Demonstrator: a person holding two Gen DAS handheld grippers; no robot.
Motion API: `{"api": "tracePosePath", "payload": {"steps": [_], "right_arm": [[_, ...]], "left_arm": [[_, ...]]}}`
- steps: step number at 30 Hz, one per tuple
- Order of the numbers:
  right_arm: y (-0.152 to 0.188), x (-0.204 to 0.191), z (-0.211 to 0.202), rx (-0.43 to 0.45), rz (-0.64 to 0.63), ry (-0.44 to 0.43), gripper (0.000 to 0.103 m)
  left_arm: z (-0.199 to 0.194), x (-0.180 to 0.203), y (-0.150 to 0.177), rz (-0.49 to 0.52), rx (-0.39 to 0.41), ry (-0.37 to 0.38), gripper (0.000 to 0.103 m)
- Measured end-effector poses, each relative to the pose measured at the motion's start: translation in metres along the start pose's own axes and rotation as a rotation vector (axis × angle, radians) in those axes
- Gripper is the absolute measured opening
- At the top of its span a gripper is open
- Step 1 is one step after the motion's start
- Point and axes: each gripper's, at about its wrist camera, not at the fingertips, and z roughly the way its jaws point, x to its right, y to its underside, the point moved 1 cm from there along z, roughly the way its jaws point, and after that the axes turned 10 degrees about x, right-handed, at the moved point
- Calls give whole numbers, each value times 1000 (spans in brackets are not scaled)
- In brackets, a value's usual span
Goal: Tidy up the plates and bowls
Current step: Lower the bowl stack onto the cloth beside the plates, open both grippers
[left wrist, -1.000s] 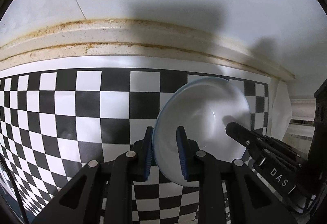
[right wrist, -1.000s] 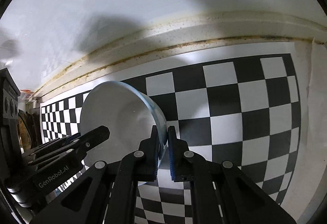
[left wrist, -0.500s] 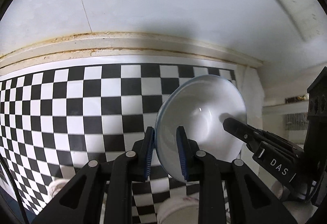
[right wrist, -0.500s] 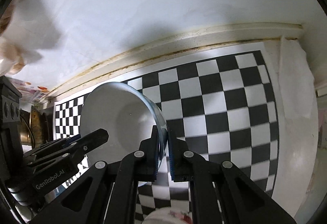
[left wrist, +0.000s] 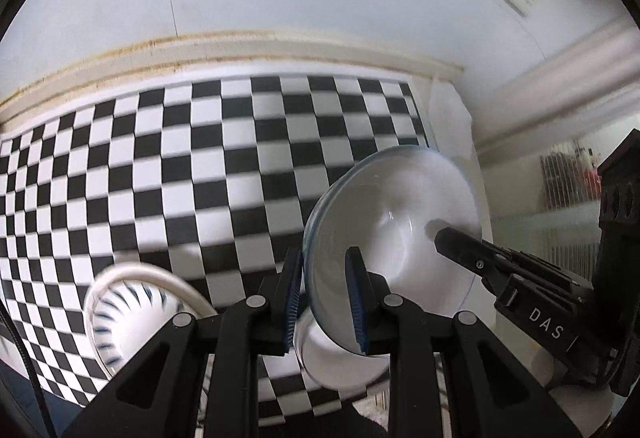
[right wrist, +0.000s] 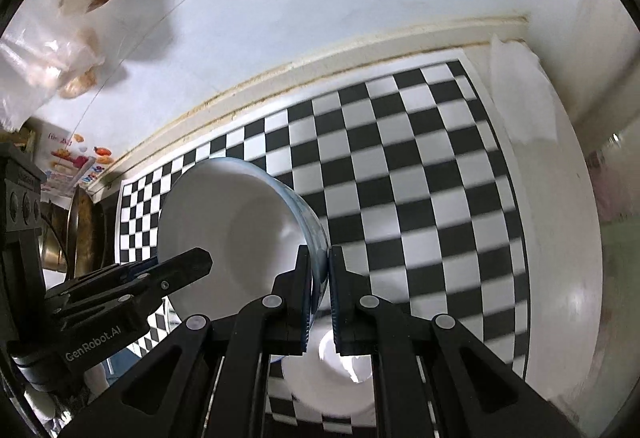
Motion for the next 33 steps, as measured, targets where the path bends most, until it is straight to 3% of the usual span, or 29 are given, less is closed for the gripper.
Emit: {"api": "tracePosePath", "payload": {"steps": [9,14,24,33], "right_arm": [[82,30,-9,-48,58,29,9],[110,45,1,-83,82,39,9],[133,53,29,-137,65,73,9],[129,45,39,-158,25,109,9]], "left_arm": [[14,11,65,42,-88,15,20],[29,13,88,56,-130,-2,20],[57,9,110,71,-181,-58,20],[63,7,114,85,-186,-91,20]]}}
